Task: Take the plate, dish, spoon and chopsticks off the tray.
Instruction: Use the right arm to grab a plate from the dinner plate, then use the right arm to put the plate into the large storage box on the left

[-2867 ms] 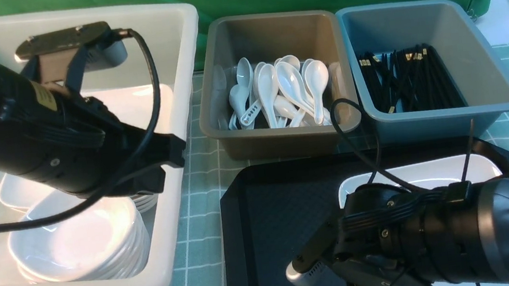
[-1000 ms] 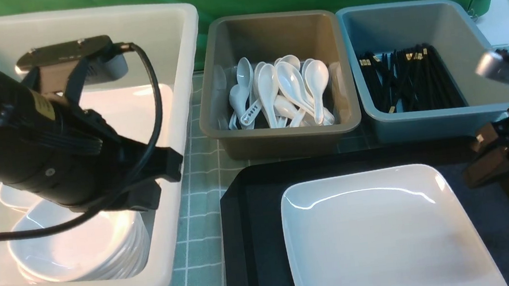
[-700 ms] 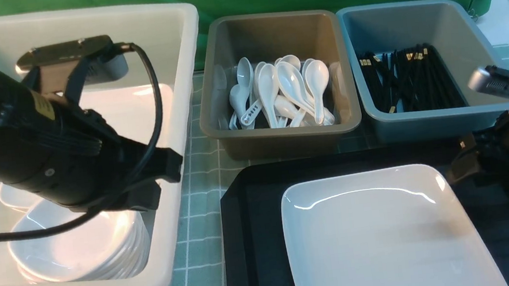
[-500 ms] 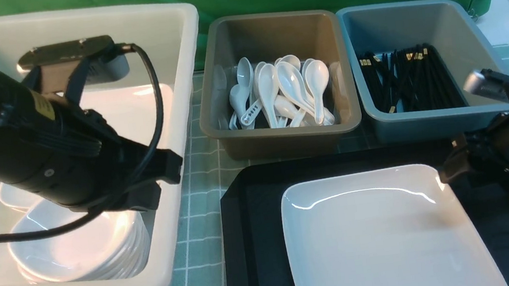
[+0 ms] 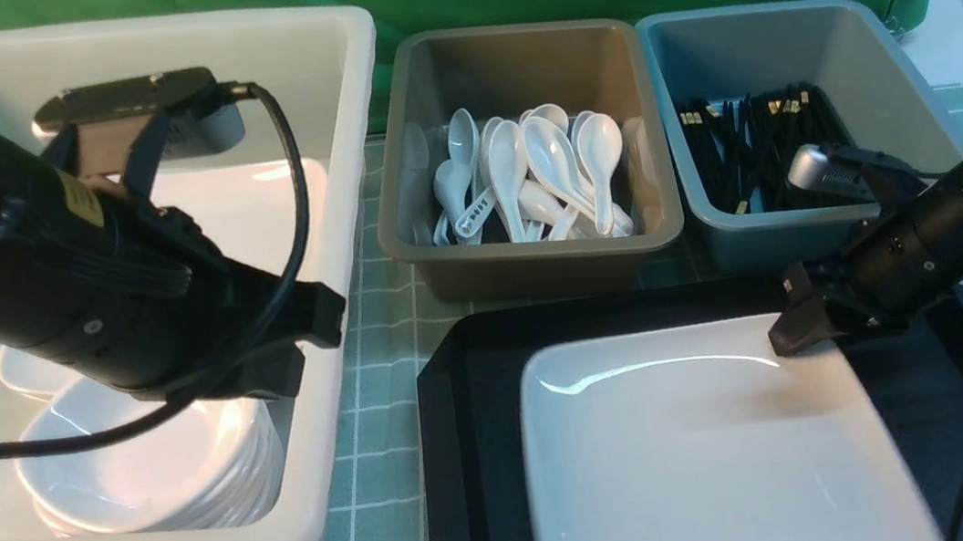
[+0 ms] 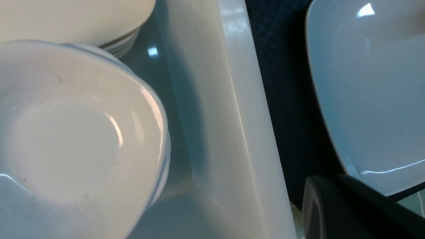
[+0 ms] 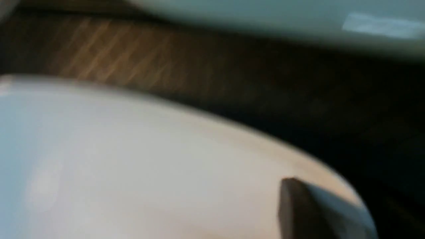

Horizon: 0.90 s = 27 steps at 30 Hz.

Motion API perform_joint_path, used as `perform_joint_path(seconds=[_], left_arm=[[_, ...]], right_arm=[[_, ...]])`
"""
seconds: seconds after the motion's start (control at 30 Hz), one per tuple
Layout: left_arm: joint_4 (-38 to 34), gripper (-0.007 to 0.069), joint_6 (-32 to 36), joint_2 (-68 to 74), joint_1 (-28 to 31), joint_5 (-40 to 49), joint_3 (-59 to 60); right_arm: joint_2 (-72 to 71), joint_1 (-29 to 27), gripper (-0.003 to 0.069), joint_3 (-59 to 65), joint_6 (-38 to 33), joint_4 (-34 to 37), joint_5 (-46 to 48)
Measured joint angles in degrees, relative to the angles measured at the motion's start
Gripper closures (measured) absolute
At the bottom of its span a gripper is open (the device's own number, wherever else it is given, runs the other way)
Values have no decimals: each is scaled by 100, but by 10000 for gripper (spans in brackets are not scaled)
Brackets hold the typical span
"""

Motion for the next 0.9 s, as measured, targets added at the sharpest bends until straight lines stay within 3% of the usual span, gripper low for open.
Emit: perform_joint_path(seconds=[0.37,0.73,0.9], left_arm=[[25,610,9,0,0,0,0],[520,610,-157,0,28,6,0],[537,610,-260,0,668,49,0]], right_arm=[[-1242,39,599,-49,13,3,895],[-2626,69,603,-56,53,-251,899],[-2939,99,603,-387,244,-263,888]])
